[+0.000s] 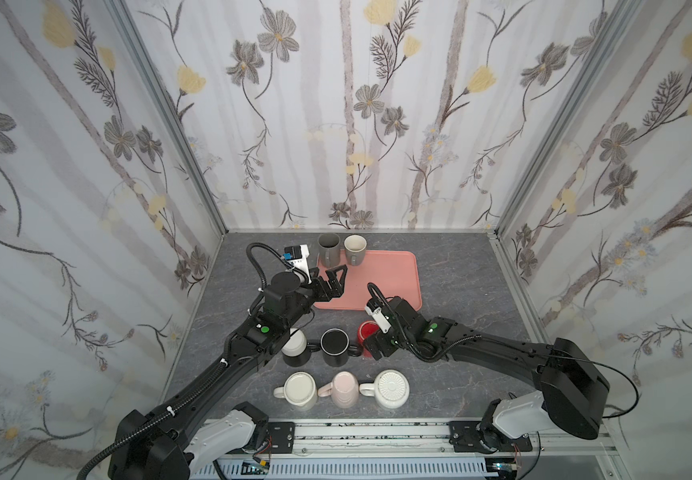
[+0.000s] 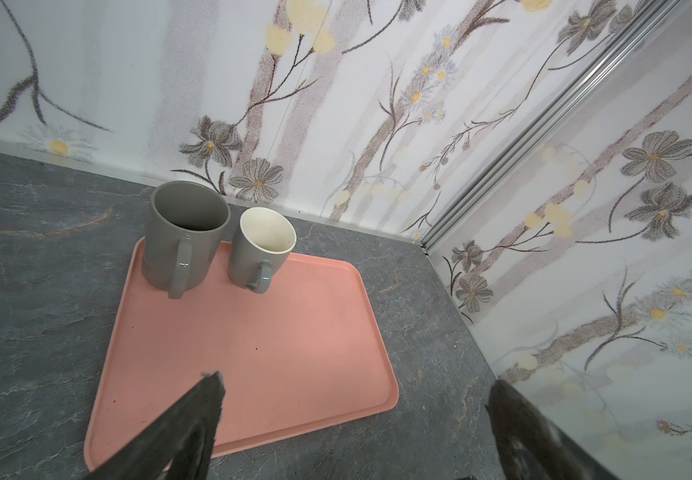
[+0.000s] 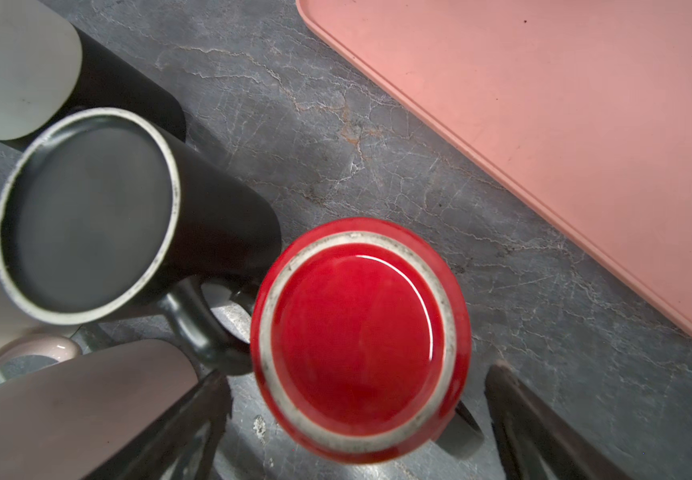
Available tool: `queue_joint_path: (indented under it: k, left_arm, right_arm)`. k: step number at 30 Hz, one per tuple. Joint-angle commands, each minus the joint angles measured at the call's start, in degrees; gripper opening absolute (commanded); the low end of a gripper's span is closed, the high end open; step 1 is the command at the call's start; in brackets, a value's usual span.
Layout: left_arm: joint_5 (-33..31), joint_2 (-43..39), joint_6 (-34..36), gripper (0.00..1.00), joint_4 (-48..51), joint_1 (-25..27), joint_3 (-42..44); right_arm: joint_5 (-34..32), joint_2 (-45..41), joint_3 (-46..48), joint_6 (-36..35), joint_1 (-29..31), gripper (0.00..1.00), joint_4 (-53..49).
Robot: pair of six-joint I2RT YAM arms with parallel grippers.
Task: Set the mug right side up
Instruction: 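Move the right gripper down to the red mug while the left draws back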
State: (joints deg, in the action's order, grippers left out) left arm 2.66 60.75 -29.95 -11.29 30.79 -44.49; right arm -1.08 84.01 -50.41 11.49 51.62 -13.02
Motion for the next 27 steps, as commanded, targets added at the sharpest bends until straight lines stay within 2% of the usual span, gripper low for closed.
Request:
queue_joint_path:
  k: [1,8,14,17,20,27]
  left_arm:
    - [-0.03,-0.27,-0.51,1.0,0.13,-0.21,0.34]
    - [0.5,-0.37,-0.97,1.0,-0.39,-0.55,0.7]
    - [0.85,-0.15,-1.27,1.0,-0.31,-0.81,0.81]
    - [0.84,-0.28,-1.39,1.0,-0.22,-0.9,1.12]
    - [0.75,-0.29,-1.67,1.0,-0.17,-1.08,1.3]
    - [1.21,-0.04,-2.29,1.0,-1.07,-1.34,1.62]
  right_arm:
    - [-3.88,1.04,-1.13,0.88,-0.16,0.93,0.3]
    - [-8.23,3.1,-1.94,9.92,-2.13,0.85,0.44]
    - [-0.33,0.78,1.08,9.52,-4.17,0.89,6.43]
    - [7.37,-0.64,3.28,7.79,-6.69,0.91,9.35]
    - [12.45,-0.07,3.46,6.59,-7.19,0.83,7.96]
    - [12.0,-2.74,6.1,6.64,-6.21,0.63,6.75]
